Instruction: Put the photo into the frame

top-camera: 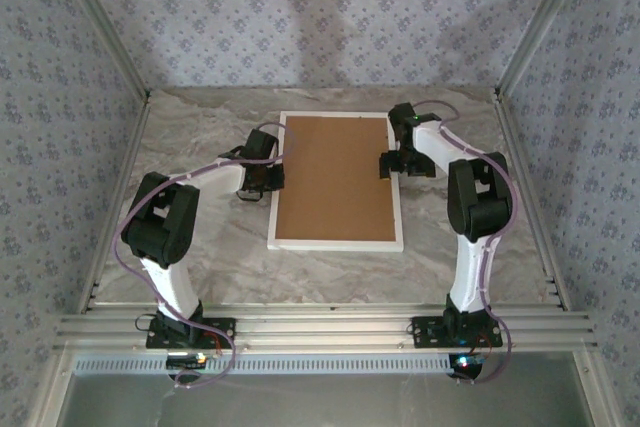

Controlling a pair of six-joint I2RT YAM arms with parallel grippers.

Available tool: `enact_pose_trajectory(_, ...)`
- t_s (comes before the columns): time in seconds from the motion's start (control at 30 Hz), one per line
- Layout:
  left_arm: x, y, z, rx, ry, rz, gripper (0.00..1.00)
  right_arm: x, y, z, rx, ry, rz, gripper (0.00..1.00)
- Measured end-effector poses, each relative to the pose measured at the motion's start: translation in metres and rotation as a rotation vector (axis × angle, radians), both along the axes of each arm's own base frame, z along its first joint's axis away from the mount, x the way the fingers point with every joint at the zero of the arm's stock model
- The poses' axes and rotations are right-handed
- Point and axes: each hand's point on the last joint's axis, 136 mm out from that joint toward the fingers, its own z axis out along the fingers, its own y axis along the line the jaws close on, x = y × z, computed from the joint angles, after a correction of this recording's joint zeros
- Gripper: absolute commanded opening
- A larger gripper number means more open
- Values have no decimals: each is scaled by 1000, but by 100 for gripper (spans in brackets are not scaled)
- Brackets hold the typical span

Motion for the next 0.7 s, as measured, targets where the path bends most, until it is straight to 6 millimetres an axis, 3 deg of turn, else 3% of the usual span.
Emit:
enact_pose_trajectory(0.27,0,0,0,0,0,0,0,-21,-28,42,42,-83,-58,100)
enact_pose_trajectory(0.43,0,0,0,0,0,0,0,-50,-30,29,59,-42,-66,100)
enact_pose_trajectory(0.7,0,0,0,1,0,0,0,-94,-22,2,114,58,-62,91)
